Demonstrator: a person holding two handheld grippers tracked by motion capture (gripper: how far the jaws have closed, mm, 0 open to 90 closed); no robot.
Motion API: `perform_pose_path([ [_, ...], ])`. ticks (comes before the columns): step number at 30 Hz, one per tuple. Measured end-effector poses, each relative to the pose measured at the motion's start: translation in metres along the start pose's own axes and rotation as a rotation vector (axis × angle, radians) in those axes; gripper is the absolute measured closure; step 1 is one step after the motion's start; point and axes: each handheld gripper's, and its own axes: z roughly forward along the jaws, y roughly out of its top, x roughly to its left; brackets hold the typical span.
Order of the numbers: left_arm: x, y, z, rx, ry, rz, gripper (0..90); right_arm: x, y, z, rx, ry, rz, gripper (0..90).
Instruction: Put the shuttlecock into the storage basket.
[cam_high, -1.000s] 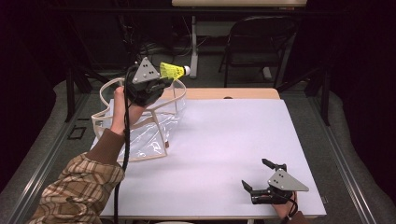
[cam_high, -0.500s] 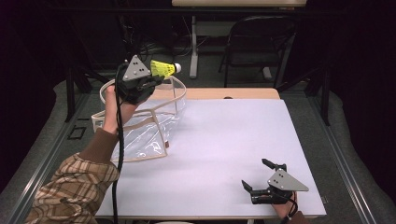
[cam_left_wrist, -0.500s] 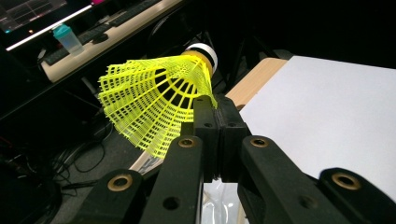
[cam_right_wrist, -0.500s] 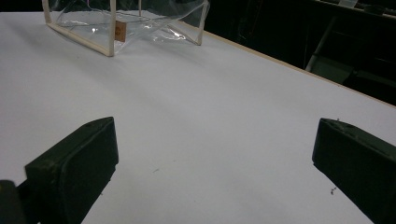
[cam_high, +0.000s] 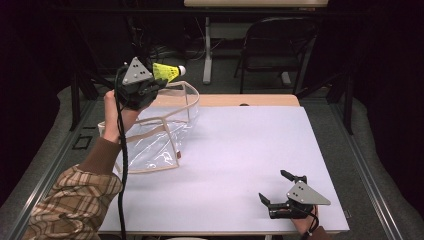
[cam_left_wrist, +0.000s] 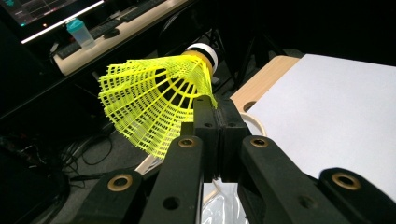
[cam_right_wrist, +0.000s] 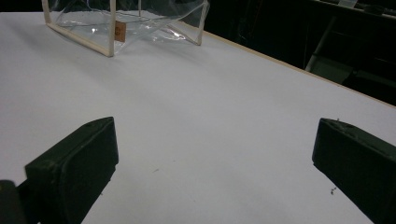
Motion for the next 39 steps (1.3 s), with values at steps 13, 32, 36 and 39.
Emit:
perform_pose_path([
  [13, 0.013, -0.007, -0.009, 0.019, 0.035, -0.013, 89.6, 0.000, 0.000, 0.000, 0.001, 0.000, 0.001, 0.0],
  [32, 0.027, -0.016, -0.015, 0.047, 0.056, -0.039, 89.5, 0.000, 0.000, 0.000, 0.002, 0.000, 0.004, 0.0],
  [36, 0.029, -0.019, -0.016, 0.055, 0.061, -0.045, 89.5, 0.000, 0.000, 0.000, 0.002, -0.001, 0.003, 0.0],
  [39, 0.032, -0.021, -0.017, 0.065, 0.062, -0.046, 89.5, 0.000, 0.000, 0.000, 0.004, -0.001, 0.003, 0.0],
])
